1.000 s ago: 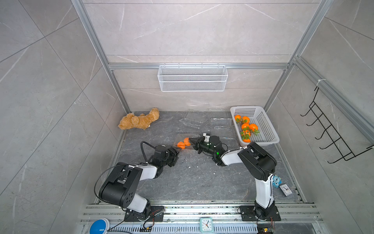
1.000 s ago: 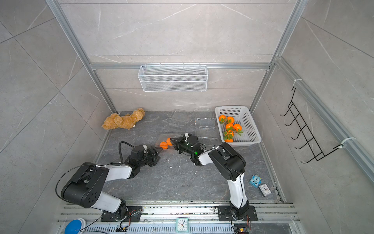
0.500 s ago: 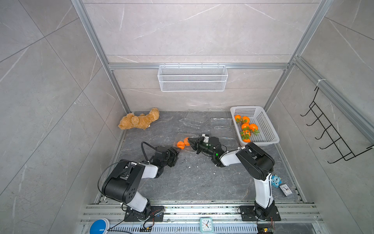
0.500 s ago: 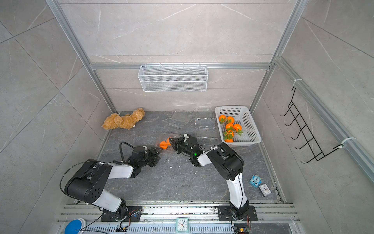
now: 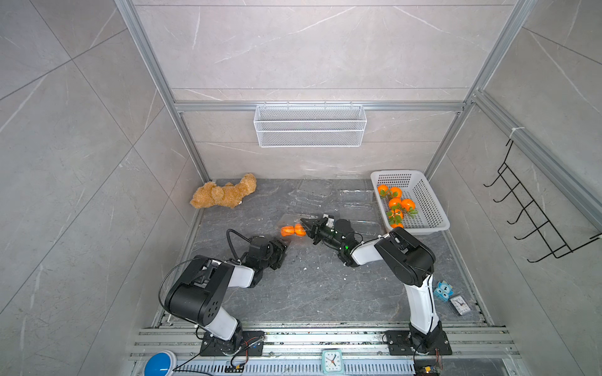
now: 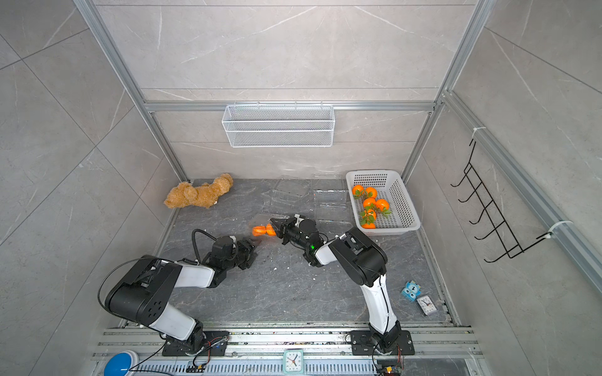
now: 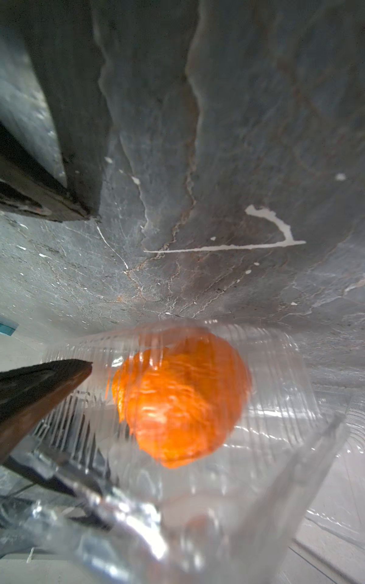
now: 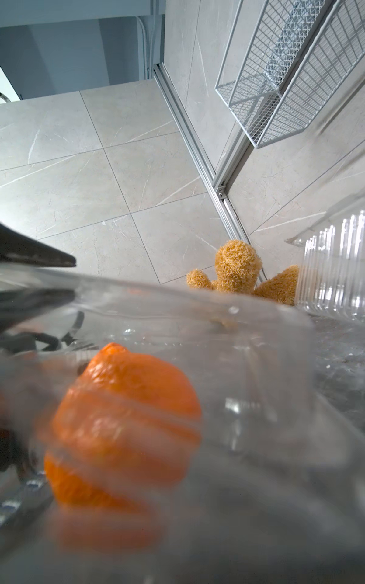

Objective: Take oranges out of containers
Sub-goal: Open the packing box at the center of the board.

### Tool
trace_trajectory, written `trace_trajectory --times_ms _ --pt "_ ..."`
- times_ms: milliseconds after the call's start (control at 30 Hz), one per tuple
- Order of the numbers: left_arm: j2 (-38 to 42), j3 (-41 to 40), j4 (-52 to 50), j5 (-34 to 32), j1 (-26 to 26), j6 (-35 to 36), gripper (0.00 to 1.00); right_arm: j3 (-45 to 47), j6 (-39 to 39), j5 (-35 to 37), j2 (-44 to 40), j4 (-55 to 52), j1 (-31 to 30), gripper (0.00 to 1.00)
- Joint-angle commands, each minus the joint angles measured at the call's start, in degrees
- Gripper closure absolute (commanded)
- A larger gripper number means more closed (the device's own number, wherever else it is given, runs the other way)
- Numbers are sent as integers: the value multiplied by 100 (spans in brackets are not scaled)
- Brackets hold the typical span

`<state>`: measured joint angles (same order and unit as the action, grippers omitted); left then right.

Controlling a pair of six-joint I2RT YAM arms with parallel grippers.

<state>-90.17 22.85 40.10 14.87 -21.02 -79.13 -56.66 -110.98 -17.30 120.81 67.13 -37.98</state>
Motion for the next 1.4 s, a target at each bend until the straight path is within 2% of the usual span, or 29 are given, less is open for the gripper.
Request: trace_trajectory --times_ms 0,267,433,600,1067,1367 --pt "-61 -127 -160 -46 -25 -23 28 -182 -144 52 59 219 -10 84" --pt "222 -133 -243 -29 -30 -14 28 -73 181 -124 -120 -160 -6 84" --pt "994 -116 -884 -218 -9 210 27 99 613 -278 -312 -608 18 84" --pt "1648 52 -1580 -398 -10 407 25 195 655 -326 -287 -574 18 84" --pt "881 259 -846 -364 -23 241 26 181 593 -256 -353 -561 -104 84" --pt "1013 154 -802 -397 -44 180 26 209 595 -239 -297 -527 -152 84"
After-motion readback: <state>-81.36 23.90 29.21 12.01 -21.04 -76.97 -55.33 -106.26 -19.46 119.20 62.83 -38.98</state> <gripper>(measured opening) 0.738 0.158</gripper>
